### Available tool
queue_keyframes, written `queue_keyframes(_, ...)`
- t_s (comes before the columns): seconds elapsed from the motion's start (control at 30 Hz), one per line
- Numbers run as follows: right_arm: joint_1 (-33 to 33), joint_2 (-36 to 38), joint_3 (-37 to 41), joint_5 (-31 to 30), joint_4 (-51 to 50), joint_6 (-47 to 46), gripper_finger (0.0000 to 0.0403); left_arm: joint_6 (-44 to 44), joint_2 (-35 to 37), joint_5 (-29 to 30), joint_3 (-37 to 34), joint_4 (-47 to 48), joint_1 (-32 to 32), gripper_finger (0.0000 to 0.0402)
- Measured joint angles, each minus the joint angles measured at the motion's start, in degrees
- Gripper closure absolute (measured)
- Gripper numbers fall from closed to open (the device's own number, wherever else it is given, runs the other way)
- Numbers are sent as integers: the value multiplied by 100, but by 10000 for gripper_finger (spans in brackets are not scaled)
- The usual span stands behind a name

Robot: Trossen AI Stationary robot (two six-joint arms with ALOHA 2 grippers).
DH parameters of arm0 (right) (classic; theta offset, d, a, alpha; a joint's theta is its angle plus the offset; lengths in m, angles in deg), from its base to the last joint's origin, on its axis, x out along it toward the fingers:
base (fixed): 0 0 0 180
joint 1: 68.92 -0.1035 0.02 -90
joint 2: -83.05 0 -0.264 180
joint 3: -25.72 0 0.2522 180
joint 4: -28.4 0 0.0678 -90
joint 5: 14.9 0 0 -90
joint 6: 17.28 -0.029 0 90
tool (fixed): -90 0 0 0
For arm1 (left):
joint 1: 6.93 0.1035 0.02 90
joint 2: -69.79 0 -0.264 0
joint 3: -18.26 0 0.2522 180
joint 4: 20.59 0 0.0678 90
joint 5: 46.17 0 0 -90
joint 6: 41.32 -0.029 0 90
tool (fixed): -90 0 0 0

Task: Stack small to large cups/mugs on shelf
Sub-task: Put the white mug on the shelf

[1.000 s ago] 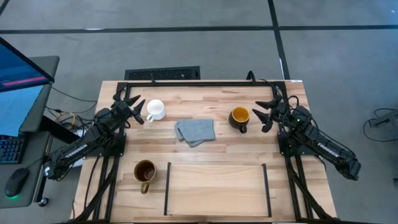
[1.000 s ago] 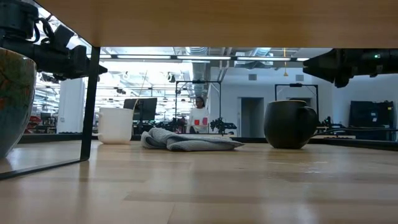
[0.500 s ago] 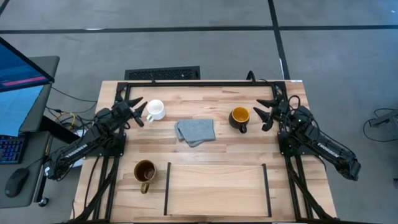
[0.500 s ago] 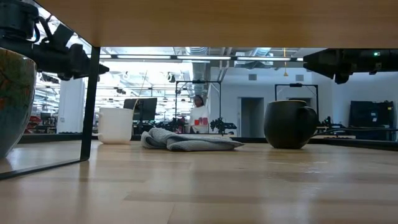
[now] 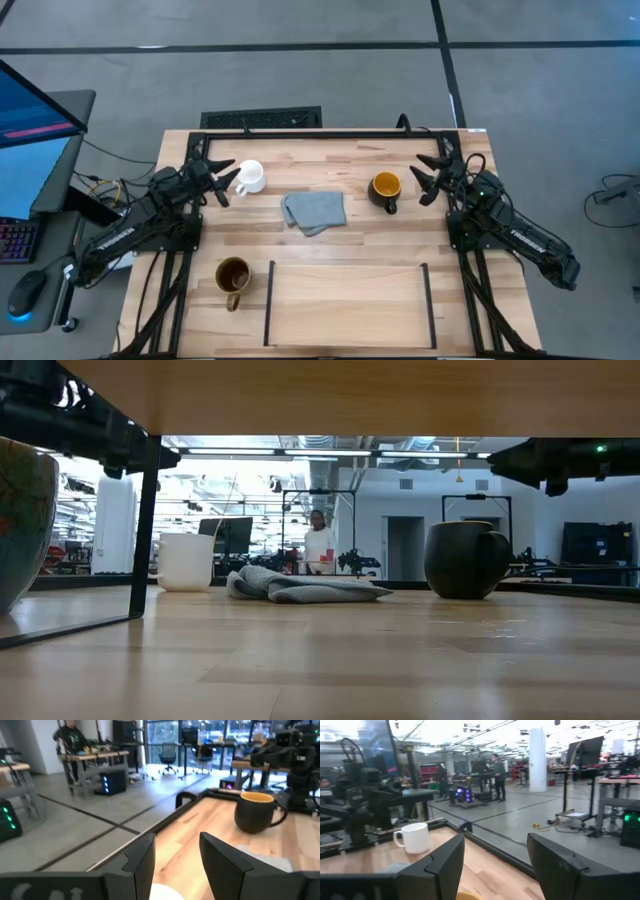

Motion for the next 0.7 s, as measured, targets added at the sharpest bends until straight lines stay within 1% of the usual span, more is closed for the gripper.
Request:
queue_keyframes(0.1, 0, 0, 0, -35, -27, -2, 163, 2, -397, -1, 232, 81, 0, 255)
queue_keyframes(0.23, 0, 0, 0, -41, -57, -2, 163, 0, -953, 3, 642, 578, 0, 255)
queue_keyframes(0.37, 0, 0, 2, -41, -96, -2, 163, 2, -1466, 12, 1016, 869, 0, 255)
queue_keyframes(0.57, 0, 0, 1, -41, -335, -2, 163, 0, -2027, 16, 1459, 991, 0, 255)
queue_keyframes(0.7, 0, 0, 0, -41, -483, -15, 163, 0, -2364, 31, 1874, 1519, 0, 255)
